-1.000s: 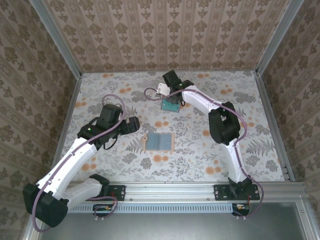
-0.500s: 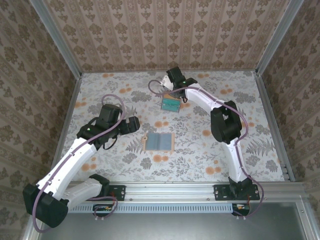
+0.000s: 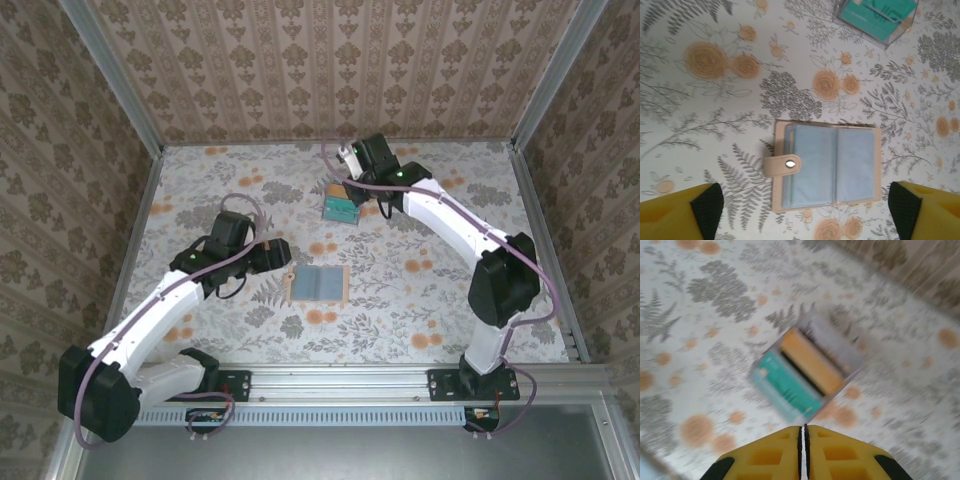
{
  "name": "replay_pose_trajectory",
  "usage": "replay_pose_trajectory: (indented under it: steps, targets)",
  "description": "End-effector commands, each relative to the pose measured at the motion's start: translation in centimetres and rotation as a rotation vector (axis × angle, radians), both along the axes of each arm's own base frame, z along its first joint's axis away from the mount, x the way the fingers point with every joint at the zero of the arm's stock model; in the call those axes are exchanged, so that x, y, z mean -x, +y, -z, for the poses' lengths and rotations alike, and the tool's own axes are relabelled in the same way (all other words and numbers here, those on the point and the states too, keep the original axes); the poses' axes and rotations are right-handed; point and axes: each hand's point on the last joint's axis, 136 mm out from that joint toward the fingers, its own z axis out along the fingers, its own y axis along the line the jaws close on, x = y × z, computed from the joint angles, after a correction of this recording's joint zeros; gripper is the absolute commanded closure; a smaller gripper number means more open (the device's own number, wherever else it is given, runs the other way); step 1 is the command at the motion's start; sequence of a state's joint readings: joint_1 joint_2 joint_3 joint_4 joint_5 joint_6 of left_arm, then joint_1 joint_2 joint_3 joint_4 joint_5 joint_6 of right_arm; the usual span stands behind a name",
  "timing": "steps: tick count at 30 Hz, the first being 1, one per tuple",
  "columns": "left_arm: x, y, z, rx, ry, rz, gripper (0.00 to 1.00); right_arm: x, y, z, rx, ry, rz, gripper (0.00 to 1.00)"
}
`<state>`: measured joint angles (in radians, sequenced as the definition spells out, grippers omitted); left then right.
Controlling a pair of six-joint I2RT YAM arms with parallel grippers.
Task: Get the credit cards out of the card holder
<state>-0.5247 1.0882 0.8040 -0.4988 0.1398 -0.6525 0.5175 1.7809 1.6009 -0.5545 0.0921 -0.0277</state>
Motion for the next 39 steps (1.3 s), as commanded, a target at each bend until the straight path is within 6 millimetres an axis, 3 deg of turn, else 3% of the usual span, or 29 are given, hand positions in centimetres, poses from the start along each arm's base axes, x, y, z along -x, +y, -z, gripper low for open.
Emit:
replay_pose_trajectory:
  steps: [1, 5, 8, 14, 22, 33, 39]
  targets:
    - [0.4, -1.8, 0.8, 0.054, 0.031, 0.045, 0.16, 5.1, 0.2, 4.1, -0.185, 0.279, 0.155, 0.86]
    - [0.9, -3.3, 2.5, 0.061, 0.065, 0.086, 0.22, 9.5, 0.5, 7.6, -0.338, 0.445, 0.243, 0.87]
    - [1.3, -4.3, 3.9, 0.044, 0.098, 0.114, 0.27, 11.6, 0.6, 9.9, -0.422, 0.519, 0.302, 0.88]
    - [1.4, -5.2, 5.9, 0.016, 0.128, 0.141, 0.29, 14.7, 1.6, 13.7, -0.507, 0.642, 0.367, 0.9]
    - [1.4, -5.6, 7.1, 0.004, 0.151, 0.158, 0.33, 15.8, 3.9, 16.0, -0.503, 0.696, 0.369, 0.86]
    - [1.5, -5.4, 7.5, -0.005, 0.158, 0.16, 0.33, 16.1, 4.5, 17.4, -0.448, 0.717, 0.357, 0.84]
    - [1.6, -5.5, 7.5, 0.0, 0.159, 0.159, 0.34, 16.4, 3.6, 18.7, -0.388, 0.724, 0.387, 0.86]
